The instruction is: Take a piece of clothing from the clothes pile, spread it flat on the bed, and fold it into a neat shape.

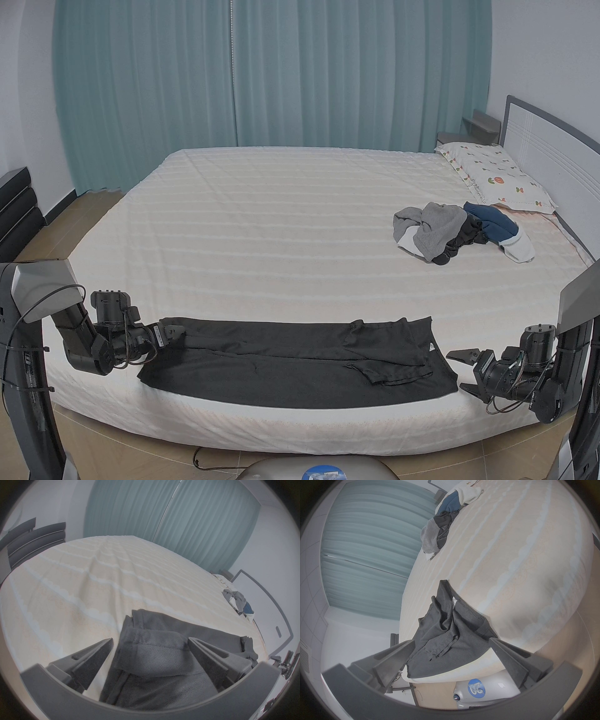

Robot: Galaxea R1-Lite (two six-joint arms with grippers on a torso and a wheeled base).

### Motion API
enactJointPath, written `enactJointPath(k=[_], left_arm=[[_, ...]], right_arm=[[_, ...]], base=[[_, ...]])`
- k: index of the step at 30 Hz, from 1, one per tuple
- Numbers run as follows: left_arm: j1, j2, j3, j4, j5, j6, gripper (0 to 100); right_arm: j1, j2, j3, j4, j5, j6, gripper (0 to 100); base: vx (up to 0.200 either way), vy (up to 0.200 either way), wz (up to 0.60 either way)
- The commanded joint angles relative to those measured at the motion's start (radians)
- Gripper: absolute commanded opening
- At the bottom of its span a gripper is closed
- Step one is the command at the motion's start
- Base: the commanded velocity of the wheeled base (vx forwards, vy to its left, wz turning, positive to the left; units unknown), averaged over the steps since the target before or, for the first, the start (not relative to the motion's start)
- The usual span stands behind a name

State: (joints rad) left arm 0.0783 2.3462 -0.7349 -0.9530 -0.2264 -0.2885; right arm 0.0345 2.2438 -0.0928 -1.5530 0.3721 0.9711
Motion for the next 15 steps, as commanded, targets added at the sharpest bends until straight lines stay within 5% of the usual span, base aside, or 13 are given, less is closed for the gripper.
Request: enactJointPath(k=[1,15], left_arm=[[-0.015,0.021,0.003,-0.001,0.005,0.005,100],[-0.017,0.022,0.009,0.0,0.007,0.023,100]], right_arm=[[0.001,0.002,0.001,-0.012,0.001,0.0,100],[0.004,0.002,0.001,-0.012,0.001,-0.002,100]], base=[[0.0,0.0,0.0],[0.0,0.0,0.0]])
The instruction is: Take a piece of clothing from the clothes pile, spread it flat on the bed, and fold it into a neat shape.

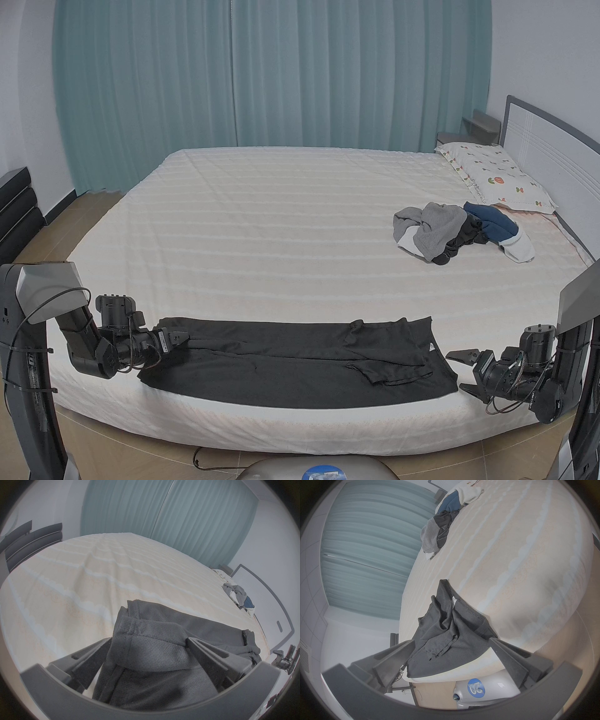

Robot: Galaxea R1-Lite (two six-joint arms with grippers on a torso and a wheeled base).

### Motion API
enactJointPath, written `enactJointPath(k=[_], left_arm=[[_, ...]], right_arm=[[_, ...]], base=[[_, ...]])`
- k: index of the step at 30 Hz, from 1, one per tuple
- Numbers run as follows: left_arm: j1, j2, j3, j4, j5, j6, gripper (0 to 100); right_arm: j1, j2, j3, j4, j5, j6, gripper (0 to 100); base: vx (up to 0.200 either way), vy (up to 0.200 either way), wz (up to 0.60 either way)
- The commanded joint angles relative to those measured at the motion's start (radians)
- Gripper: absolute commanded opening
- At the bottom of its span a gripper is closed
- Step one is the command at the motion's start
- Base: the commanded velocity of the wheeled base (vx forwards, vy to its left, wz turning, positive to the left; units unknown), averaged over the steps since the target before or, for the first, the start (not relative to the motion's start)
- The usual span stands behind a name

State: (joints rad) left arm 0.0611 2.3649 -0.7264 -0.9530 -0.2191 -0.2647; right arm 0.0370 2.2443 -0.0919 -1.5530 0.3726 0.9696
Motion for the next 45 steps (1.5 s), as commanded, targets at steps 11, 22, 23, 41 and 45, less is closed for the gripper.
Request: enactJointPath(k=[11,22,23,41,45], left_arm=[[0.0,0.008,-0.005,-0.001,0.0,-0.005,0],[0.002,-0.003,-0.013,-0.001,0.001,-0.016,0],[0.002,-0.003,-0.013,-0.001,0.001,-0.024,0],[-0.014,-0.003,-0.05,-0.044,0.004,-0.154,0],[-0.027,-0.016,-0.05,-0.041,0.017,-0.168,0]], right_arm=[[0.001,0.001,0.0,-0.012,0.0,0.0,100],[0.001,0.0,0.001,-0.012,0.0,0.001,100],[0.001,0.0,0.0,-0.012,0.0,0.001,100],[0.001,0.0,-0.002,-0.012,0.0,0.001,100],[0.001,0.0,-0.002,-0.012,0.0,0.001,100]], base=[[0.0,0.0,0.0],[0.0,0.0,0.0],[0.0,0.0,0.0],[-0.033,0.0,0.0],[0.0,-0.1,0.0]])
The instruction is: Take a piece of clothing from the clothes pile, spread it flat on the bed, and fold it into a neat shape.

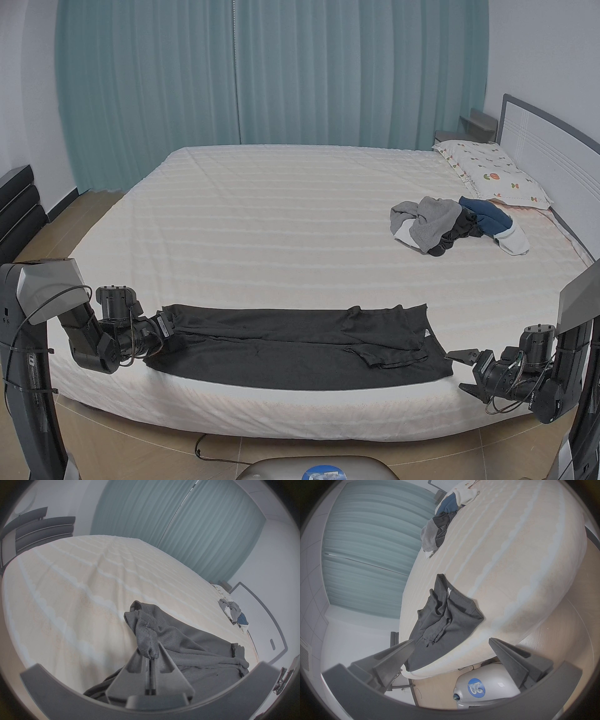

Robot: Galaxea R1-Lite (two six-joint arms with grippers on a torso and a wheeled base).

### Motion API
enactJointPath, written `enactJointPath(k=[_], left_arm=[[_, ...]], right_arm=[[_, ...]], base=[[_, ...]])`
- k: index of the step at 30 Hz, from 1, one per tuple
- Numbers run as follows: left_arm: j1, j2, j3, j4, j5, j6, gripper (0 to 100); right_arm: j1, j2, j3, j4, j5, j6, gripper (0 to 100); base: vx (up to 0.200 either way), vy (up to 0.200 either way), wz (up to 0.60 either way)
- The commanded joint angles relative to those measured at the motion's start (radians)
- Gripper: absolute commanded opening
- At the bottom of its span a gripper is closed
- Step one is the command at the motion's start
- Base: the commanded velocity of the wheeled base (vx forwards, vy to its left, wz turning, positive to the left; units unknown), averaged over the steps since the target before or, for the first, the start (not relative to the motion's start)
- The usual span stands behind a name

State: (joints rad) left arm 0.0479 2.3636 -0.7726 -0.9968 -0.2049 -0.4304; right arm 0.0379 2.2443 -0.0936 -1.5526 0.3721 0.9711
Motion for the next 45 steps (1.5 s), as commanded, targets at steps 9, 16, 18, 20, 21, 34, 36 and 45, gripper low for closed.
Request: enactJointPath(k=[9,16,18,20,21,34,36,45], left_arm=[[-0.051,-0.093,0.022,0.009,0.024,-0.007,0],[-0.105,-0.158,0.01,0.084,0.101,-0.033,0],[-0.132,-0.198,-0.016,0.15,0.121,-0.041,0],[-0.152,-0.227,-0.04,0.21,0.137,-0.041,0],[-0.158,-0.231,-0.048,0.224,0.144,-0.041,0],[-0.27,-0.29,-0.266,0.623,0.239,-0.133,0],[-0.28,-0.287,-0.281,0.65,0.24,-0.136,0],[-0.37,-0.238,-0.387,0.75,0.265,-0.163,0]], right_arm=[[0.0,0.0,0.0,-0.012,0.001,0.0,100],[0.0,0.0,0.0,-0.012,0.002,0.001,100],[0.0,-0.002,0.002,-0.012,0.002,0.0,100],[0.0,-0.002,0.002,-0.012,0.002,0.0,100],[0.0,-0.002,0.002,-0.012,0.002,0.0,100],[0.0,-0.003,0.003,-0.012,0.005,0.0,100],[0.0,-0.003,0.003,-0.012,0.005,0.0,100],[0.0,-0.003,0.003,-0.012,0.005,0.0,100]], base=[[0.0,-0.2,0.0],[0.0,-0.2,0.0],[0.0,-0.2,0.0],[0.0,-0.2,0.0],[0.0,-0.2,0.0],[0.0,-0.2,0.0],[0.0,-0.2,0.0],[0.0,-0.2,0.0]])
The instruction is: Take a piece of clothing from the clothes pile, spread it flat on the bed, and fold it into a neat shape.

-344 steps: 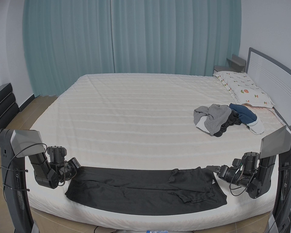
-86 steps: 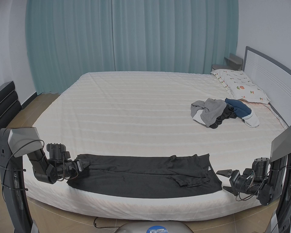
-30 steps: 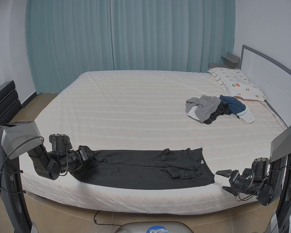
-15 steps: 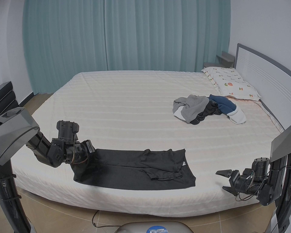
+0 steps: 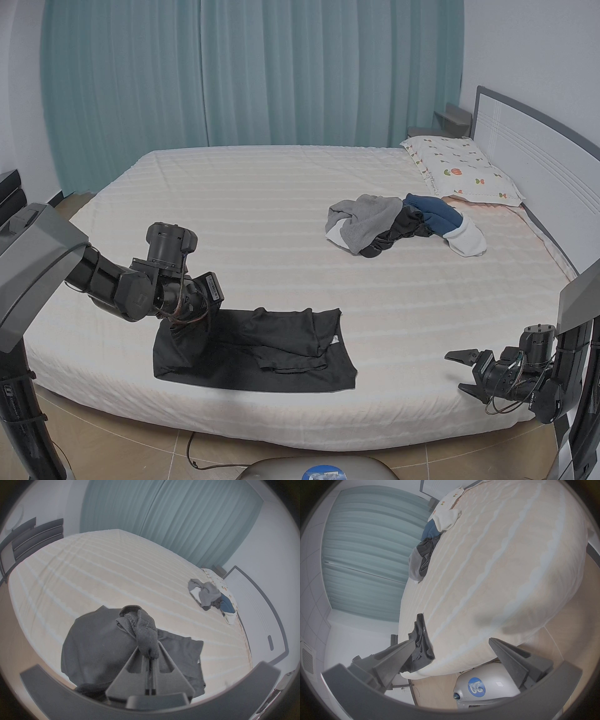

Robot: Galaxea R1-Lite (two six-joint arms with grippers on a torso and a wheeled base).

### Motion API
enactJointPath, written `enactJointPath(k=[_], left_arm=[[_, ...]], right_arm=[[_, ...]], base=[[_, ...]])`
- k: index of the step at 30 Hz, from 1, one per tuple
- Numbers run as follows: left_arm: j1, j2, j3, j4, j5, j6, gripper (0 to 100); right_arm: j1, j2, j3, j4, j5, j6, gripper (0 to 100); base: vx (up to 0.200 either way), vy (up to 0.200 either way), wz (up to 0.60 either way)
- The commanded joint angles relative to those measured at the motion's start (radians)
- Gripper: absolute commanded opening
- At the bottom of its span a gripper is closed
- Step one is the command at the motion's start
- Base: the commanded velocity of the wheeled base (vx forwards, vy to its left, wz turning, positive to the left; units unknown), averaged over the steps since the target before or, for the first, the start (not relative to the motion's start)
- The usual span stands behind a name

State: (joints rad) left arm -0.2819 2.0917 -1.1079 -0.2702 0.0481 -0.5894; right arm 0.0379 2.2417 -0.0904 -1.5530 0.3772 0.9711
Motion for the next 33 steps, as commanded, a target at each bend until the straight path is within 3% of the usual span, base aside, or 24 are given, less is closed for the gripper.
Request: enactJointPath(k=[1,11,17,24,25,33], left_arm=[[-0.056,0.048,-0.078,0.048,0.021,-0.004,0],[-0.135,0.145,-0.178,0.105,0.033,-0.009,0],[-0.157,0.246,-0.277,0.105,0.124,-0.032,0],[-0.171,0.298,-0.3,0.121,0.13,-0.067,0],[-0.171,0.301,-0.3,0.128,0.13,-0.067,100],[-0.174,0.283,-0.28,0.143,0.13,-0.098,100]], right_arm=[[0.0,-0.001,0.0,-0.012,0.0,0.0,100],[0.0,-0.001,-0.002,-0.012,0.002,-0.002,100],[0.0,0.001,0.0,-0.012,0.003,-0.008,100],[0.0,0.001,0.0,-0.012,0.003,-0.012,100],[0.0,0.001,0.0,-0.012,0.003,-0.012,100],[0.0,0.001,0.001,-0.012,0.003,-0.012,100]], base=[[0.0,-0.2,0.0],[0.0,-0.2,0.0],[0.0,0.0,0.0],[0.0,0.0,0.0],[0.0,0.0,0.0],[0.0,0.0,0.0]])
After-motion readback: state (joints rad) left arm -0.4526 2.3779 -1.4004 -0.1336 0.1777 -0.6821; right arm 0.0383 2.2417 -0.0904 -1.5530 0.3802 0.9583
